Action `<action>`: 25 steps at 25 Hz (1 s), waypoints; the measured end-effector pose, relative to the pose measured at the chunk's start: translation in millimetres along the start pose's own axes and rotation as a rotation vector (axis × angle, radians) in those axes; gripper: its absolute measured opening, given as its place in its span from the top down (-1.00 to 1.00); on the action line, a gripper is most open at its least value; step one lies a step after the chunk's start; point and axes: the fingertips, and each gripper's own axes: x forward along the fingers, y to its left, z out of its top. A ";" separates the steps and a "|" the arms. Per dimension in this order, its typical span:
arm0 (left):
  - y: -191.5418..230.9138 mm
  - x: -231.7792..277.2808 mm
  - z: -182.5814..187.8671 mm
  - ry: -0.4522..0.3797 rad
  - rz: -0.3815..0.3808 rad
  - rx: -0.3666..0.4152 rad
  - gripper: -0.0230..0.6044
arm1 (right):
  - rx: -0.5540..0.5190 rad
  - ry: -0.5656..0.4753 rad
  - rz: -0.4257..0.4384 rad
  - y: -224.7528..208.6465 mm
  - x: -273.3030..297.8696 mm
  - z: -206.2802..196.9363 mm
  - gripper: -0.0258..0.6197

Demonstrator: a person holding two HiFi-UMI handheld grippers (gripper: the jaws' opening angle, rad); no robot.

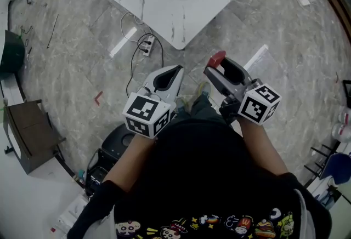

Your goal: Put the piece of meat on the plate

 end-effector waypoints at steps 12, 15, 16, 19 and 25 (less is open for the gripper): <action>7.8 50.6 20.0 0.018 0.033 -0.015 0.93 | 0.008 0.038 0.032 -44.5 12.8 30.9 -0.01; 4.2 64.3 25.3 0.028 0.046 -0.010 0.93 | 0.008 0.048 0.048 -56.9 10.5 37.7 -0.01; 2.9 68.2 26.5 0.030 0.053 -0.007 0.93 | 0.009 0.050 0.056 -61.1 10.2 39.1 -0.01; -0.6 77.4 29.0 0.033 0.074 -0.001 0.93 | 0.001 0.063 0.082 -70.9 10.9 42.4 0.00; -1.4 89.3 28.5 0.034 0.092 -0.012 0.93 | -0.038 0.104 0.099 -85.5 17.3 46.3 -0.01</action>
